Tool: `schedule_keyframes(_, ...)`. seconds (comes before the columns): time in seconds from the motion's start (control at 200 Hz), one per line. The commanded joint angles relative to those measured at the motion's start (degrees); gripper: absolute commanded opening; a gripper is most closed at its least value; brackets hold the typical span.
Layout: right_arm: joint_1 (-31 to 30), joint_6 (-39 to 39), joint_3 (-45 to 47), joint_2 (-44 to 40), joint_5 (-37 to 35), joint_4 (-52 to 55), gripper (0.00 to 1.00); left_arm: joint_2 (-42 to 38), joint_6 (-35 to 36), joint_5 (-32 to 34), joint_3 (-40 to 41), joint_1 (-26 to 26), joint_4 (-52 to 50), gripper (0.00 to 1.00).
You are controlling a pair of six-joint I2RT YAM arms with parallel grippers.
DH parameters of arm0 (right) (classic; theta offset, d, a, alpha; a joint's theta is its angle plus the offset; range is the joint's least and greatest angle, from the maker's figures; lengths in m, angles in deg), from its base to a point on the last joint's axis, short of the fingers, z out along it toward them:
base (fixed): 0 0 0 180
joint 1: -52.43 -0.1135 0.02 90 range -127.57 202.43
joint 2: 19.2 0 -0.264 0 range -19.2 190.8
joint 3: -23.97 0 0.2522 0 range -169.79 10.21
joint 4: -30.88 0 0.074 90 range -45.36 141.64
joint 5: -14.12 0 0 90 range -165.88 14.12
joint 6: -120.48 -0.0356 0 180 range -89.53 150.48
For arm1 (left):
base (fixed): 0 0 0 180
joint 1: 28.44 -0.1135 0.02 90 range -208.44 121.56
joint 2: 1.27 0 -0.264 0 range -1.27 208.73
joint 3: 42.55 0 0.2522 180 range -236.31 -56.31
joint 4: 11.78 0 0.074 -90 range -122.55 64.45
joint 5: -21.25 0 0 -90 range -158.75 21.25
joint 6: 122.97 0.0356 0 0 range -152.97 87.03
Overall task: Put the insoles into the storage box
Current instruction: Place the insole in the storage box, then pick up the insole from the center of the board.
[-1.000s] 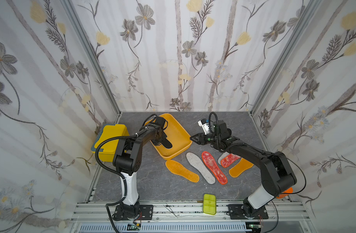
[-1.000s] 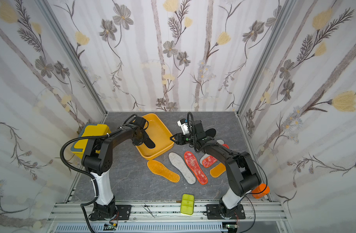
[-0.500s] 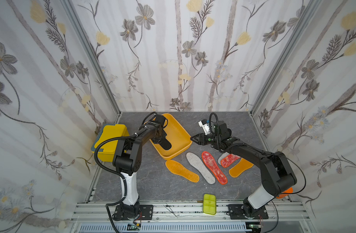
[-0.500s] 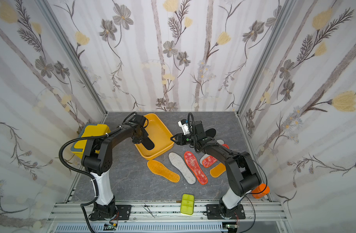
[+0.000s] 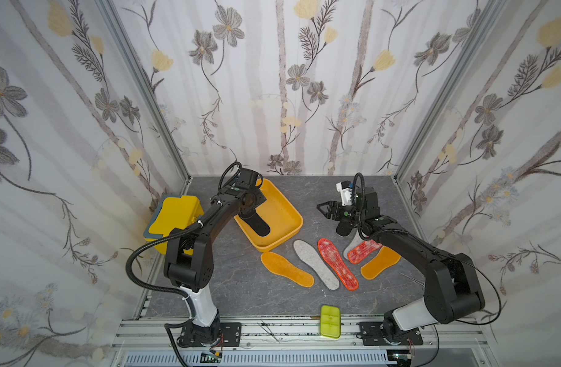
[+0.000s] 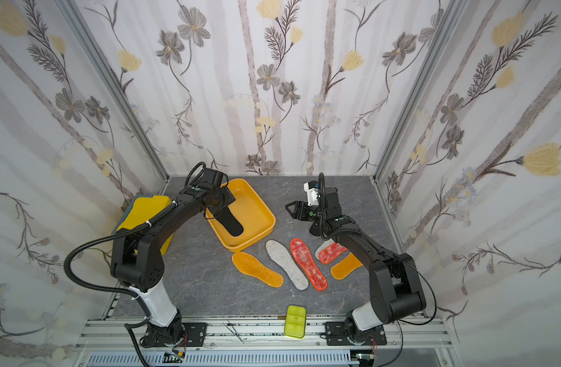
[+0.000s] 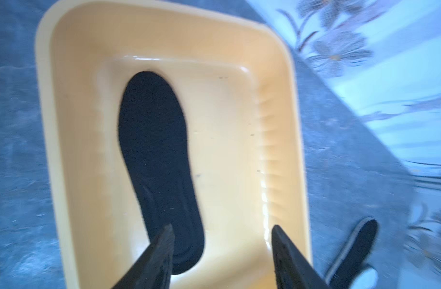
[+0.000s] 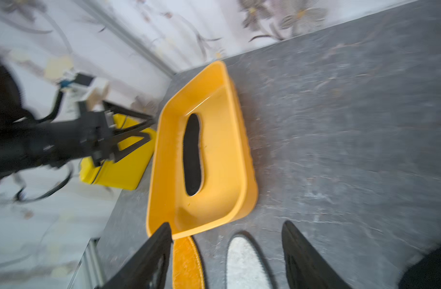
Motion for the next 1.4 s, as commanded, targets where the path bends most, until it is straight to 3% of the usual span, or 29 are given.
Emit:
schedule_keyframes(0.0,3.4,-3.4,1.4,-1.6,-13.1,6.1,0.78,-5.1,-1.9,-8.6,3.9,0.4,11.0,0.74)
schedule_keyframes(0.18,8.9,-4.9,3.1,-0.1,-17.2,10.3,0.81,-12.4,-3.3,-11.7,11.8,1.4,18.6,0.87)
schedule_keyframes(0.405,11.2,-7.7,2.7,5.5,-15.3,9.2,0.82,-20.2,-4.9,-13.3,23.0,2.2,27.3,0.98)
schedule_keyframes(0.809,11.4,-14.1,0.0,13.6,-15.9,5.9,0.8,-21.5,-5.3,-16.8,29.9,2.2,30.8,0.99)
schedule_keyframes(1.394,13.3,-12.8,-3.1,21.4,-13.8,3.1,0.75,-21.5,-1.8,-14.5,28.7,1.1,26.6,1.0)
